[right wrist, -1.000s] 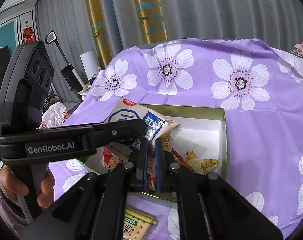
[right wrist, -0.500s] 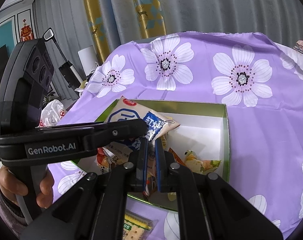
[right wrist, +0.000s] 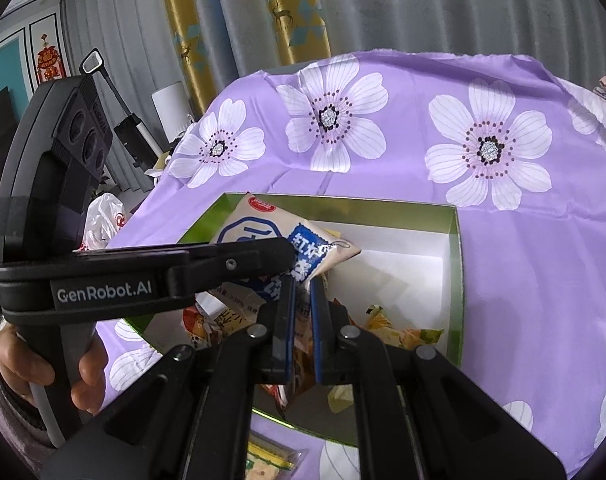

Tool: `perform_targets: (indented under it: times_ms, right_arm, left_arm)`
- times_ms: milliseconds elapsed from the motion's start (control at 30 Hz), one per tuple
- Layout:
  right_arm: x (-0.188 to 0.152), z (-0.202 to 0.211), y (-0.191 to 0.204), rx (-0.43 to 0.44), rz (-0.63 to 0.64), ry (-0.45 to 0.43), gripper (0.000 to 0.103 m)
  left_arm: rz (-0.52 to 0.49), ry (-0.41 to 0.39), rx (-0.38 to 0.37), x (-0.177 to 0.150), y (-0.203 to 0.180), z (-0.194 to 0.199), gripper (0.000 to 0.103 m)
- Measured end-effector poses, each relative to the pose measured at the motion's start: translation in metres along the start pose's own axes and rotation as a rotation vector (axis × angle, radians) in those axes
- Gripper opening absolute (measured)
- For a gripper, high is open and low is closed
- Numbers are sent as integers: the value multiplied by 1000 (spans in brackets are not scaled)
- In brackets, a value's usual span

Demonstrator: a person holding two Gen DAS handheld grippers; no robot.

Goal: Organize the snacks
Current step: 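Carry the white biscuit bag over the green box with the left gripper, then lower the white biscuit bag into the box and open the left gripper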

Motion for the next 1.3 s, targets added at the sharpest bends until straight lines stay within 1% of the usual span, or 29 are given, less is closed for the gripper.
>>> perform_targets:
  times_ms: [533,733,833,867,933,1033,1133,1300]
  right_arm:
    - [7,-34,1,28,24,85,8]
    - [9,-40,3,30,39,103,8]
    - [10,-41,6,45,43,105,8]
    - [11,-42,7,45,47,111,7]
    - [13,-46,10,29,67,125,7]
    - [12,-52,11,35,68,148,7]
    - [11,-56,11,38,70,161,7]
    - [10,-60,12,43,67,174,7]
  left_arm:
    - [101,61,43,13,36,-27,31]
    - [135,81,42,14,46,-31,31]
    - [134,89,59,14,47,-33,31]
    - [137,97,54,14,47,-34,31]
    - [136,93,68,14,49,-34,31]
    - [136,100,65,14,48,-35,31]
    - [103,94,113,13,45,-37,31]
    - [99,99,142,12,48,-40,31]
Point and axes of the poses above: each gripper's, at about its wrist camera, not at the fingertips, and z roughly against the way its jaws point, y to its left, x to its top, the point moved 1 cm from there along -z, roughly the way its jaws point, and after that the axes turned 12 degrees about z, right-handed, at the moved point
